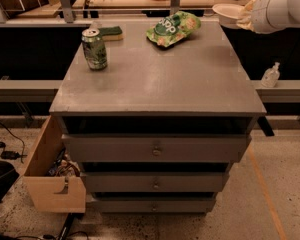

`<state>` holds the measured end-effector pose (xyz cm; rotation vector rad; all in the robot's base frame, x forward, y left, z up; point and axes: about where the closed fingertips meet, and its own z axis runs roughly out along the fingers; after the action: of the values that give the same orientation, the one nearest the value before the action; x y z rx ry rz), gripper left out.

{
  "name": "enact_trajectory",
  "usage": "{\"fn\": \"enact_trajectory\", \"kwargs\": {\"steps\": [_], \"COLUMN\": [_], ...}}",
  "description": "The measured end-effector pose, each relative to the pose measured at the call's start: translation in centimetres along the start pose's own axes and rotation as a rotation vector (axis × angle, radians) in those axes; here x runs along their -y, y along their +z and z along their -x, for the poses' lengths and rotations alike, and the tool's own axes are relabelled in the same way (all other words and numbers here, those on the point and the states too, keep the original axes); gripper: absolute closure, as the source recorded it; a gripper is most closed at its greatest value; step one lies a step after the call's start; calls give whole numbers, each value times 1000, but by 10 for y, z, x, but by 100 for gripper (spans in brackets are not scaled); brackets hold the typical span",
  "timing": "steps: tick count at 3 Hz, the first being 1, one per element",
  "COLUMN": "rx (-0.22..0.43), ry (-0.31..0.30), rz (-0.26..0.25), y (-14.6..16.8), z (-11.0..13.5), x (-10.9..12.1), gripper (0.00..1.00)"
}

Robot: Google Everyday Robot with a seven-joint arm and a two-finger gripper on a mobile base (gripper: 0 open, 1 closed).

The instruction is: Move paper bowl near green can

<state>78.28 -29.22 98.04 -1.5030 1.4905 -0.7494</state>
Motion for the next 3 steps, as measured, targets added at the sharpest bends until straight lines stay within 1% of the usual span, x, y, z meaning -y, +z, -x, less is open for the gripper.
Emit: {"fn": "enact_trajectory", "kwargs": {"steps": [1,2,3], "rx": [80,188,297], "ry": [-37,-55,-55], "rz": [-29,-50,-58], "y": [-22,-37,-45], "z": [37,73,105], "x": [-4,-16,-31], "gripper": [100,100,100]}}
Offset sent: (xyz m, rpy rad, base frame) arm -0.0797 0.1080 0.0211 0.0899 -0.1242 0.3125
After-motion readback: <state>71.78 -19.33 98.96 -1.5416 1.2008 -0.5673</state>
